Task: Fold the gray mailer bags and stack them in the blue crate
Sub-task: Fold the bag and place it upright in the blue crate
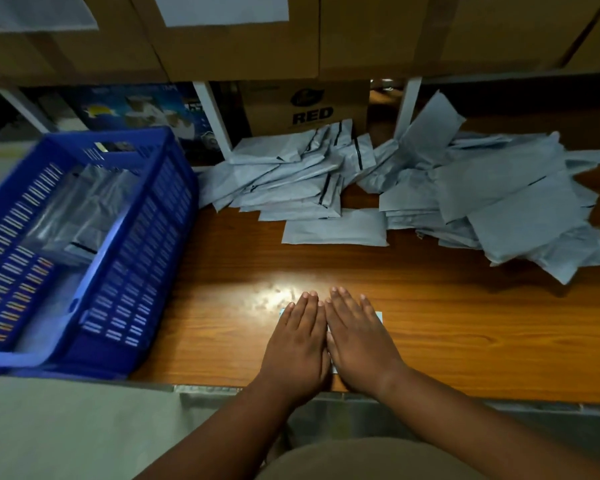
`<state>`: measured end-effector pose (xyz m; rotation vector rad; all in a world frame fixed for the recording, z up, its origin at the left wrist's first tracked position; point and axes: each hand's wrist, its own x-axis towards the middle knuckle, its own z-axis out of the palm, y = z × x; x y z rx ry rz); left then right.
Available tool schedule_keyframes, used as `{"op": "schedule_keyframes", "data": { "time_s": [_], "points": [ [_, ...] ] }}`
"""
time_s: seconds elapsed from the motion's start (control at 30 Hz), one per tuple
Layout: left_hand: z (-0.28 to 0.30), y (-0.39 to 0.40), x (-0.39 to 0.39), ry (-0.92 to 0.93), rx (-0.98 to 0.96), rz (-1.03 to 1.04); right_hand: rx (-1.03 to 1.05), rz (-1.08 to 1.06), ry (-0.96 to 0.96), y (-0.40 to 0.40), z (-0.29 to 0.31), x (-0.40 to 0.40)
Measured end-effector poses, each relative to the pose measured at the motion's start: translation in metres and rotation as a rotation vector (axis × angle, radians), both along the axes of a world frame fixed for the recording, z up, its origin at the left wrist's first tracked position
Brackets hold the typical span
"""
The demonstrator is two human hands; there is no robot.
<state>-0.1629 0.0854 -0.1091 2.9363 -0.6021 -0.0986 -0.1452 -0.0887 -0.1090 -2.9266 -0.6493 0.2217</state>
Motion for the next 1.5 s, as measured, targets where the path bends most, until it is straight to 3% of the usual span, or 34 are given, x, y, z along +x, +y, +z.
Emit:
{"op": "schedule_keyframes", "data": {
  "time_s": [0.63, 1.0, 1.17, 1.33, 1.5],
  "points": [
    [-0.009, 0.006, 0.004, 0.034, -0.09, -0.016, -0.063, -0.009, 0.006, 0.004, -0.001, 0.004],
    [0.004, 0.03, 0.01, 0.084, 0.021, -0.062, -0.028, 0.038, 0.091, -0.009, 0.008, 0.006],
    [0.009, 0.041, -0.017, -0.022, 0.028, 0.015, -0.018, -0.036, 0.061, -0.015, 0.02, -0.008],
    [0.004, 0.04, -0.035, -0.04, 0.009, -0.017, -0.041, 0.106, -0.041, -0.006, 0.002, -0.031],
    [-0.001, 0.036, -0.041, 0.007, 0.003, -0.005, -0.032, 0.114, -0.014, -0.001, -0.004, -0.038]
  ]
}}
